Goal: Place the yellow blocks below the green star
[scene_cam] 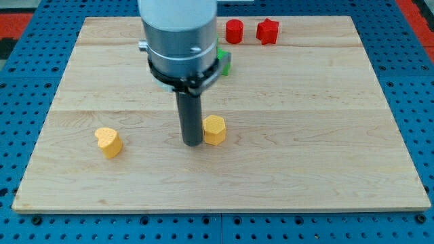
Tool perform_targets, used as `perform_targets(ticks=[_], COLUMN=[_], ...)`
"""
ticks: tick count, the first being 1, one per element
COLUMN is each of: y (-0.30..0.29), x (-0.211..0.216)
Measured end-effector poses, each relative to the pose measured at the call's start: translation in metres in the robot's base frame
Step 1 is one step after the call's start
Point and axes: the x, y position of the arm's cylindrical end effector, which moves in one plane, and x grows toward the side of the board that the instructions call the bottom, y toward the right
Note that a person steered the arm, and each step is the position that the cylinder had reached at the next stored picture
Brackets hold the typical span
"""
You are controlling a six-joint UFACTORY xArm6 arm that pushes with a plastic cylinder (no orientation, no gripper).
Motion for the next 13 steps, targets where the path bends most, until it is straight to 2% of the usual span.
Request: perform_targets(ticks=[2,3,5,6,8,12,13], y=[-0.005,-0.005,-0.012,0.020,0.024,0.077,0.071], x=[-0.028,-0.028,0.041,0.040,0.009,-0.004,-0.033])
